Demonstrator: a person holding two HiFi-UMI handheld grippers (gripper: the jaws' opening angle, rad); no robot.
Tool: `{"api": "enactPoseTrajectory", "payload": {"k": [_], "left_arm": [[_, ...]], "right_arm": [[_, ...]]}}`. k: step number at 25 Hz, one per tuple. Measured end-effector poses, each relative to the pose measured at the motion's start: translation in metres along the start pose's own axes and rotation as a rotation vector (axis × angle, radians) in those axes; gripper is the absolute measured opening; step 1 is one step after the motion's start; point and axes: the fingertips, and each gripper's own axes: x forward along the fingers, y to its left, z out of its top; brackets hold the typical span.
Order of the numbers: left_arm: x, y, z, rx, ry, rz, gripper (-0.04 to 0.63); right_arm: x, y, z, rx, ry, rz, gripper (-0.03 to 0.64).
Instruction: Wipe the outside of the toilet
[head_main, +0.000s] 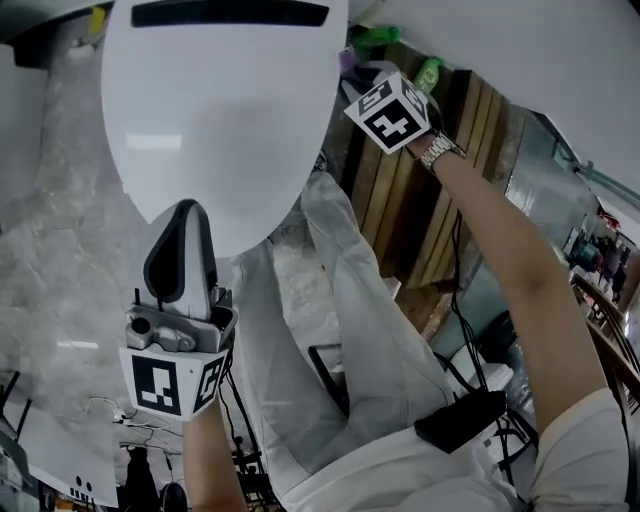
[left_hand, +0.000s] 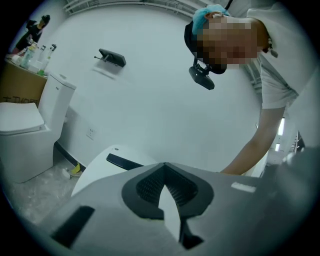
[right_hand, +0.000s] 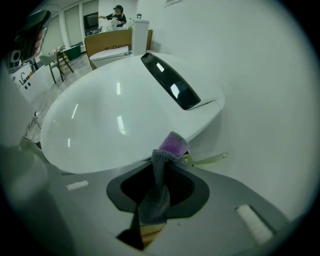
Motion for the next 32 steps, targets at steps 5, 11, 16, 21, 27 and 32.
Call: {"api": "enactPoseTrajectory", "payload": {"k": [5,11,16,21,27,32], "left_arm": [[-0.016,-0.008,-0.021,0.032,0.073,-0.088,0.003],[-0.017,-0.028,-0.044,0.003,0.099,-0.136,0.003],[-0.006,-0.028,-0.053,0.002,0.098,-0.14,0.003],[-0.005,-0.043,-0.051,0.078,0.12,-0.219,0.003],[-0.037,-0.049,-0.043,0.089,0.108,-0.225,0.003],[-0.077,-0.058,-0.036,0.091,0.102,-0.249,0.003]], "right_arm": [[-0.002,0.042,-0.017,0.12,-0.003,-0.008,0.081],[-0.008,0.102,-0.043,0.324,-0.026,0.029,0.08],[-0.008,0.149,-0.054,0.345,-0.054,0.059,0.081],[-0.013,0.178,-0.063,0.401,-0.084,0.063,0.081],[-0.025,0.219,-0.065,0.415,-0.092,0.06,0.081],[-0.038,0.256,-0.067,0.417,-0.075,0.04,0.083]]}}
